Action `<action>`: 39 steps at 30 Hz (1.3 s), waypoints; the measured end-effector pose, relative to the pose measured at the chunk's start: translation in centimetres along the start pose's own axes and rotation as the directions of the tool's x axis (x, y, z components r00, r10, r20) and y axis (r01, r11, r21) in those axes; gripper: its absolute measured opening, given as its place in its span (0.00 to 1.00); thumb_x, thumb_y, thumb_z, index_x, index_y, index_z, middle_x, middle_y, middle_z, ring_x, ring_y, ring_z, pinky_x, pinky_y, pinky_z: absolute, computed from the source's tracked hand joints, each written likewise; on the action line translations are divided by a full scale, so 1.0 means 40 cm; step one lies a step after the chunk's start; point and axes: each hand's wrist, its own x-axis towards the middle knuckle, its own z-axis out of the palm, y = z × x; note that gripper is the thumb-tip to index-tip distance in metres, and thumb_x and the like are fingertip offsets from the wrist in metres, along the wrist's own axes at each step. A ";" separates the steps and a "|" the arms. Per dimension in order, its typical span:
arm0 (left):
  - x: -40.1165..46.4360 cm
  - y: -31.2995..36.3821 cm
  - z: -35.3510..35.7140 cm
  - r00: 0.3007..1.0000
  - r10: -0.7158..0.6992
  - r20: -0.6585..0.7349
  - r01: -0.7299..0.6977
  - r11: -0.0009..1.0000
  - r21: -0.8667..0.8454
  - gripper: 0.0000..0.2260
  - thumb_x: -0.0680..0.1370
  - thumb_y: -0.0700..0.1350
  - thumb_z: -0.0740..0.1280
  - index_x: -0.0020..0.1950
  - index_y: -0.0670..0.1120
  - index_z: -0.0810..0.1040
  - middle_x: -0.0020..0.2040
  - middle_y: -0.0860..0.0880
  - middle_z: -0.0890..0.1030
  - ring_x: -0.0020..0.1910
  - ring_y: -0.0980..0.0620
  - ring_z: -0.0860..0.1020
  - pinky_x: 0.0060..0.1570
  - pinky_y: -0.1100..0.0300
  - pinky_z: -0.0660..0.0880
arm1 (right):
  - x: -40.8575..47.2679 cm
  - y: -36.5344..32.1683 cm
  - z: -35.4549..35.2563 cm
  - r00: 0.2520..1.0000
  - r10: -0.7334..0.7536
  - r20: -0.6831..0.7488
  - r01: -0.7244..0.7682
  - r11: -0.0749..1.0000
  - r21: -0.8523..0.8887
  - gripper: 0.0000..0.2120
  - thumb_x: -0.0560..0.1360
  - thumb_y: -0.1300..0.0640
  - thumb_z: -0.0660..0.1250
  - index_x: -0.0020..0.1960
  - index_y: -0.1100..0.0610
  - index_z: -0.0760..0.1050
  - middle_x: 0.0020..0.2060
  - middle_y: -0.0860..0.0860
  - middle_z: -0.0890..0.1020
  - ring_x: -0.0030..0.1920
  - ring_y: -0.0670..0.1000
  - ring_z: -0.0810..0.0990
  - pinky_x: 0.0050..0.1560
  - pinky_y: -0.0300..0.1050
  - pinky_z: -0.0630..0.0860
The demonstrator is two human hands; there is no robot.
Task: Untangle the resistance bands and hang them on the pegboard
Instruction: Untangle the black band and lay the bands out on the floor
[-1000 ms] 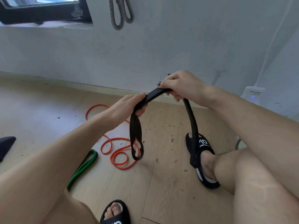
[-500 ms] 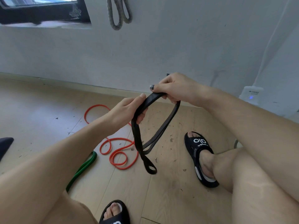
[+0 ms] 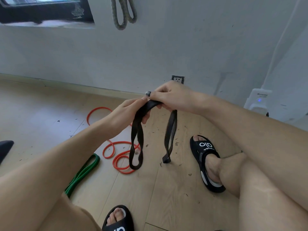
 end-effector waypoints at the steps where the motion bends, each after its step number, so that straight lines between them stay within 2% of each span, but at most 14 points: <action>1: -0.001 -0.006 -0.007 1.000 -0.009 0.013 0.009 1.000 0.009 0.26 0.87 0.57 0.51 0.52 0.38 0.79 0.38 0.47 0.77 0.39 0.50 0.75 0.50 0.54 0.72 | 0.001 -0.001 -0.009 0.999 -0.005 -0.033 0.005 1.000 -0.006 0.24 0.82 0.42 0.63 0.33 0.56 0.73 0.24 0.50 0.70 0.26 0.48 0.68 0.34 0.44 0.67; 3: -0.004 -0.010 -0.013 0.999 -0.040 0.024 0.039 0.999 0.028 0.26 0.87 0.58 0.50 0.48 0.41 0.77 0.38 0.47 0.76 0.39 0.49 0.74 0.54 0.51 0.72 | -0.001 -0.001 -0.029 0.996 0.000 -0.093 0.000 1.000 0.002 0.23 0.81 0.43 0.64 0.33 0.56 0.73 0.24 0.51 0.69 0.25 0.49 0.68 0.37 0.46 0.68; 7: 0.001 -0.005 -0.003 0.999 -0.049 0.008 0.048 0.998 0.049 0.22 0.87 0.56 0.50 0.46 0.44 0.74 0.37 0.49 0.72 0.38 0.50 0.70 0.49 0.54 0.69 | -0.008 0.018 -0.063 0.987 0.074 -0.144 -0.080 0.996 -0.038 0.24 0.81 0.44 0.65 0.31 0.55 0.71 0.23 0.49 0.66 0.24 0.50 0.65 0.33 0.45 0.63; 9: 0.007 0.002 0.009 1.000 -0.026 0.002 0.026 0.999 0.039 0.20 0.88 0.54 0.51 0.45 0.44 0.73 0.36 0.50 0.71 0.37 0.52 0.69 0.46 0.58 0.69 | -0.010 0.027 -0.066 0.989 0.114 -0.092 -0.124 0.987 -0.105 0.25 0.82 0.39 0.61 0.33 0.55 0.74 0.23 0.48 0.70 0.25 0.49 0.69 0.34 0.45 0.68; 11: 0.011 0.011 0.017 1.000 -0.004 -0.020 0.004 1.000 0.017 0.19 0.88 0.52 0.51 0.46 0.45 0.74 0.36 0.51 0.71 0.35 0.55 0.69 0.42 0.64 0.70 | -0.015 0.023 -0.051 0.993 0.116 0.011 -0.115 0.991 -0.070 0.26 0.82 0.35 0.57 0.39 0.54 0.78 0.28 0.49 0.77 0.29 0.50 0.74 0.38 0.46 0.73; 14: 0.013 0.013 0.016 1.000 0.001 -0.020 -0.002 1.000 -0.026 0.19 0.88 0.51 0.52 0.53 0.41 0.78 0.38 0.48 0.71 0.36 0.55 0.69 0.41 0.64 0.70 | -0.018 0.014 -0.021 0.996 0.045 0.083 -0.047 0.999 0.025 0.25 0.82 0.38 0.60 0.44 0.59 0.79 0.29 0.49 0.75 0.30 0.50 0.72 0.36 0.44 0.71; 17: 0.005 -0.003 0.000 0.997 -0.052 0.053 0.054 0.997 -0.052 0.19 0.88 0.51 0.52 0.63 0.42 0.79 0.43 0.47 0.79 0.43 0.52 0.77 0.53 0.58 0.75 | -0.015 0.011 -0.022 0.999 0.011 0.050 -0.011 1.000 0.016 0.21 0.82 0.44 0.64 0.37 0.58 0.76 0.27 0.50 0.71 0.28 0.49 0.68 0.33 0.43 0.67; 19: 0.000 -0.011 -0.015 0.994 -0.066 0.093 0.065 0.998 0.016 0.21 0.87 0.54 0.52 0.60 0.44 0.81 0.49 0.48 0.83 0.50 0.49 0.79 0.63 0.50 0.73 | -0.012 0.012 -0.036 0.999 0.035 0.008 -0.035 0.998 0.054 0.20 0.81 0.46 0.66 0.34 0.56 0.73 0.29 0.55 0.69 0.28 0.52 0.66 0.33 0.47 0.65; 21: -0.004 -0.013 -0.024 0.989 -0.075 0.125 0.064 0.994 0.088 0.22 0.86 0.56 0.51 0.55 0.46 0.81 0.48 0.51 0.84 0.52 0.51 0.80 0.66 0.48 0.71 | -0.008 0.018 -0.054 0.996 0.073 -0.041 -0.066 0.986 0.151 0.20 0.80 0.50 0.67 0.32 0.56 0.71 0.28 0.53 0.68 0.26 0.51 0.63 0.32 0.46 0.62; 26: -0.005 -0.021 -0.024 0.990 -0.087 0.114 0.076 0.993 0.095 0.21 0.88 0.55 0.49 0.48 0.46 0.76 0.38 0.52 0.76 0.41 0.55 0.75 0.61 0.53 0.69 | -0.004 0.045 -0.081 0.990 0.113 -0.081 -0.108 0.992 0.068 0.20 0.75 0.42 0.68 0.36 0.58 0.74 0.33 0.60 0.69 0.27 0.54 0.63 0.35 0.44 0.64; 29: -0.002 -0.022 -0.023 0.992 -0.066 0.109 0.062 0.997 0.040 0.19 0.88 0.53 0.51 0.50 0.45 0.76 0.39 0.50 0.76 0.44 0.51 0.76 0.64 0.47 0.70 | -0.003 0.055 -0.085 0.989 0.125 -0.077 -0.122 0.992 0.045 0.20 0.75 0.41 0.67 0.34 0.56 0.74 0.33 0.60 0.70 0.28 0.54 0.65 0.37 0.46 0.66; 33: 0.004 -0.022 -0.017 0.992 -0.094 0.086 0.096 0.995 -0.019 0.17 0.88 0.51 0.52 0.57 0.44 0.78 0.41 0.48 0.79 0.51 0.47 0.82 0.65 0.48 0.74 | -0.013 0.060 -0.082 0.996 0.087 -0.019 -0.087 0.996 0.002 0.21 0.78 0.41 0.65 0.35 0.55 0.76 0.30 0.54 0.75 0.32 0.52 0.72 0.44 0.50 0.71; 36: 0.007 -0.011 -0.012 0.996 -0.038 0.079 0.043 0.997 -0.063 0.17 0.87 0.52 0.54 0.53 0.41 0.75 0.40 0.47 0.75 0.45 0.45 0.75 0.58 0.49 0.72 | -0.021 0.047 -0.050 0.995 0.053 0.085 -0.053 0.999 -0.011 0.22 0.79 0.36 0.63 0.43 0.54 0.79 0.33 0.50 0.80 0.34 0.51 0.75 0.44 0.50 0.73; 39: 0.010 -0.002 -0.010 0.998 -0.005 0.058 0.009 0.997 -0.074 0.18 0.83 0.55 0.57 0.52 0.41 0.75 0.40 0.48 0.74 0.43 0.46 0.71 0.54 0.48 0.69 | -0.017 0.038 -0.021 0.992 0.036 0.124 -0.035 0.999 -0.008 0.23 0.79 0.37 0.65 0.45 0.58 0.80 0.31 0.51 0.76 0.32 0.49 0.73 0.39 0.46 0.72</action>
